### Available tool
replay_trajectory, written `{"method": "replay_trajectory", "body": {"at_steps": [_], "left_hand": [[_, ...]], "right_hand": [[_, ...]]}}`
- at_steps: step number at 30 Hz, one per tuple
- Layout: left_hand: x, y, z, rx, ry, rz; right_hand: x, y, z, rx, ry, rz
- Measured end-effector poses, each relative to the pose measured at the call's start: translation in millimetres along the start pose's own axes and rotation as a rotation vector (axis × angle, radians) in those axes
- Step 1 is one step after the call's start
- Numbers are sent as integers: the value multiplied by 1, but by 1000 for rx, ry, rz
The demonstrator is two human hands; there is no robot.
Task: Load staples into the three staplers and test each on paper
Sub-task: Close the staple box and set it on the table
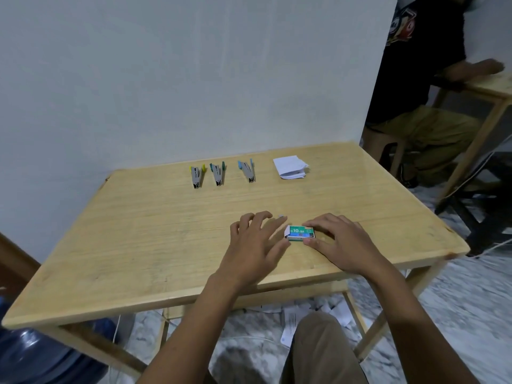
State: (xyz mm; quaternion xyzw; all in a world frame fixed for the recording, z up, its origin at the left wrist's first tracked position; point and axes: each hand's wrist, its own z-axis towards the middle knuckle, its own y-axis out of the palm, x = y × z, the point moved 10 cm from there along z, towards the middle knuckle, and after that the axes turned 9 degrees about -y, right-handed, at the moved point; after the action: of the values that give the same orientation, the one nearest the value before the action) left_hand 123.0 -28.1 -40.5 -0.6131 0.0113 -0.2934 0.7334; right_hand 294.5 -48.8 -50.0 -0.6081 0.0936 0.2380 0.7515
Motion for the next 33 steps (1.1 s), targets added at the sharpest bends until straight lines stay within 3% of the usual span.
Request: {"method": "replay_trajectory", "body": {"at_steps": [11, 23, 33], "left_hand": [[-5, 3, 7, -13, -17, -128], [9, 3, 3, -19, 83, 46], [17, -5, 1, 32, 87, -45]], "right_hand": [[2, 5, 2, -45, -10, 22], [1, 4, 1, -53, -16, 71], [1, 2, 1, -42, -3, 74]]}}
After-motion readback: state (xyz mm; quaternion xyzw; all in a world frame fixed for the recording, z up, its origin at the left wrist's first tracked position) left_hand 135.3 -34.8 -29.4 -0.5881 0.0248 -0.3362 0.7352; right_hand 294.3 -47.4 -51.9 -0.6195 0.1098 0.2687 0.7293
